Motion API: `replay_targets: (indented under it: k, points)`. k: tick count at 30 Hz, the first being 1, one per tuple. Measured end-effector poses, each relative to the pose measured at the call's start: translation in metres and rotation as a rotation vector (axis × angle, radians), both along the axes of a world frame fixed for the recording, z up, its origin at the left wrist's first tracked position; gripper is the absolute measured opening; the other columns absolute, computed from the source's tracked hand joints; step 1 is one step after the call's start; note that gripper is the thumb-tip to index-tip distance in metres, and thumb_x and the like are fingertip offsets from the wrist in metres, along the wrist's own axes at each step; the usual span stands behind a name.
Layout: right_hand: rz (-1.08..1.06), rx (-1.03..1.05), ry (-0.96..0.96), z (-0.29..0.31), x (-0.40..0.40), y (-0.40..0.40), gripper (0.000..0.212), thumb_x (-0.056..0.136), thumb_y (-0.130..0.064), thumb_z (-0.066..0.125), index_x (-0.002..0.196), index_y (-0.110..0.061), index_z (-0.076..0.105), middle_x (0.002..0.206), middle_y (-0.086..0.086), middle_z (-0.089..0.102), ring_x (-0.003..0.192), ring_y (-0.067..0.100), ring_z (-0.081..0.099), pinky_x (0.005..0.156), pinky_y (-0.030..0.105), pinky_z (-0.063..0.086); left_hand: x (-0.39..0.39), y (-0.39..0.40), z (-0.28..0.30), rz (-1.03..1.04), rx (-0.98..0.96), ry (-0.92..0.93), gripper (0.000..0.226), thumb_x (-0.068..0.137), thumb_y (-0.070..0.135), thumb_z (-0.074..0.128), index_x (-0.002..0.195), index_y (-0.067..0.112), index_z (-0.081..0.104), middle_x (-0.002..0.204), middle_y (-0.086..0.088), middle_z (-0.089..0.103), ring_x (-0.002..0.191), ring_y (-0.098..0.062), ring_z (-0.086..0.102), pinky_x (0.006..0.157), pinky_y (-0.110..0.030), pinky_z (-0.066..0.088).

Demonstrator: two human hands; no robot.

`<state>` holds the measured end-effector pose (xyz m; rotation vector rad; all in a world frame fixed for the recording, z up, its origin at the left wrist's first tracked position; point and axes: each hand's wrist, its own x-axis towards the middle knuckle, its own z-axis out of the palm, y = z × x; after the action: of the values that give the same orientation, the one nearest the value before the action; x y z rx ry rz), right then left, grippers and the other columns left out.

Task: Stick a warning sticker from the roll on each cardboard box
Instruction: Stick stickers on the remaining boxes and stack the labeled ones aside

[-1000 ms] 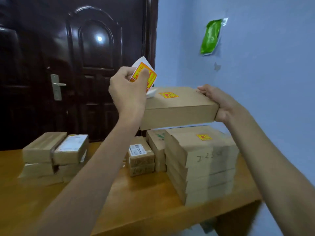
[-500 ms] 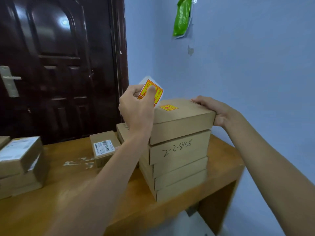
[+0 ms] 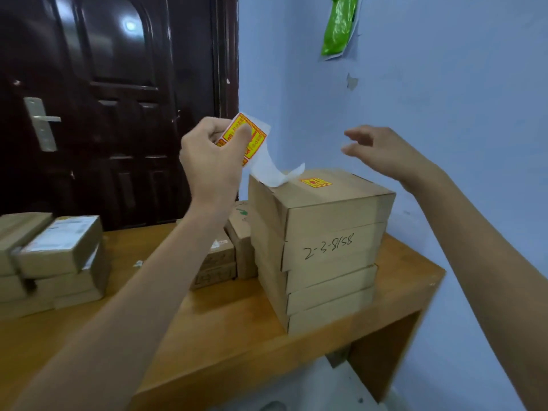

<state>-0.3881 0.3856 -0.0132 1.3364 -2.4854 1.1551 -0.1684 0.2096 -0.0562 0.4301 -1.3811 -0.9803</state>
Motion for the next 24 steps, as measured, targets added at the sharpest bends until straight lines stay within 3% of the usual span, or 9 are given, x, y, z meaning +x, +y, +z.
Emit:
replay_targets:
  k: [5, 10, 15, 18, 20, 24]
  points:
    - [0.133, -0.035, 0.269, 0.004, 0.123, -0.042, 0.046, 0.105, -0.043, 0.058, 0.149, -0.029, 0.058, 0.157, -0.009, 0.052, 0.142, 0.011, 0.048, 0.102, 0.022, 0.032, 0.073, -0.038, -0.014, 0.192, -0.129, -0.177, 0.015, 0.088, 0.035, 0.075, 0.094, 0.022, 0.077, 0.083, 0.010, 0.075, 0.080, -0.006, 0.073, 0.072, -0.033, 0.063]
    - [0.291, -0.004, 0.207, -0.072, 0.203, -0.103, 0.047, 0.106, -0.040, 0.059, 0.150, -0.026, 0.056, 0.156, -0.009, 0.052, 0.140, 0.011, 0.050, 0.112, 0.031, 0.042, 0.137, -0.077, -0.065, 0.341, -0.098, -0.365, 0.019, 0.083, 0.046, 0.072, 0.093, 0.030, 0.075, 0.087, 0.013, 0.073, 0.091, -0.013, 0.071, 0.075, -0.042, 0.061]
    - [0.288, 0.150, 0.017, -0.208, 0.216, -0.158, 0.053, 0.103, -0.032, 0.060, 0.154, -0.021, 0.049, 0.160, -0.001, 0.046, 0.150, 0.019, 0.040, 0.122, 0.036, 0.035, 0.175, -0.102, -0.153, 0.388, -0.009, -0.558, 0.029, 0.080, 0.050, 0.071, 0.097, 0.026, 0.077, 0.089, 0.008, 0.074, 0.093, -0.017, 0.070, 0.074, -0.042, 0.059]
    - [0.219, 0.219, 0.040, -0.263, 0.201, -0.178, 0.064, 0.102, -0.031, 0.062, 0.160, -0.021, 0.037, 0.167, 0.000, 0.032, 0.153, 0.022, 0.032, 0.123, 0.039, 0.033, 0.189, -0.109, -0.205, 0.365, 0.077, -0.651, 0.024, 0.086, 0.046, 0.076, 0.099, 0.026, 0.078, 0.091, 0.007, 0.072, 0.087, -0.014, 0.068, 0.069, -0.041, 0.060]
    - [0.136, 0.202, 0.027, -0.281, 0.195, -0.184, 0.068, 0.103, -0.033, 0.062, 0.162, -0.021, 0.032, 0.168, -0.001, 0.025, 0.152, 0.021, 0.032, 0.119, 0.037, 0.038, 0.194, -0.112, -0.231, 0.346, 0.146, -0.697, 0.023, 0.087, 0.043, 0.078, 0.102, 0.027, 0.078, 0.096, 0.006, 0.072, 0.090, -0.014, 0.068, 0.069, -0.040, 0.060]
    - [0.017, 0.056, 0.009, -0.304, 0.197, -0.184, 0.068, 0.103, -0.030, 0.063, 0.160, -0.023, 0.028, 0.160, -0.002, 0.026, 0.137, 0.016, 0.049, 0.100, 0.029, 0.053, 0.192, -0.116, -0.254, 0.236, 0.221, -0.789, 0.030, 0.087, 0.035, 0.083, 0.114, 0.025, 0.073, 0.101, 0.006, 0.073, 0.091, -0.012, 0.068, 0.075, -0.036, 0.059]
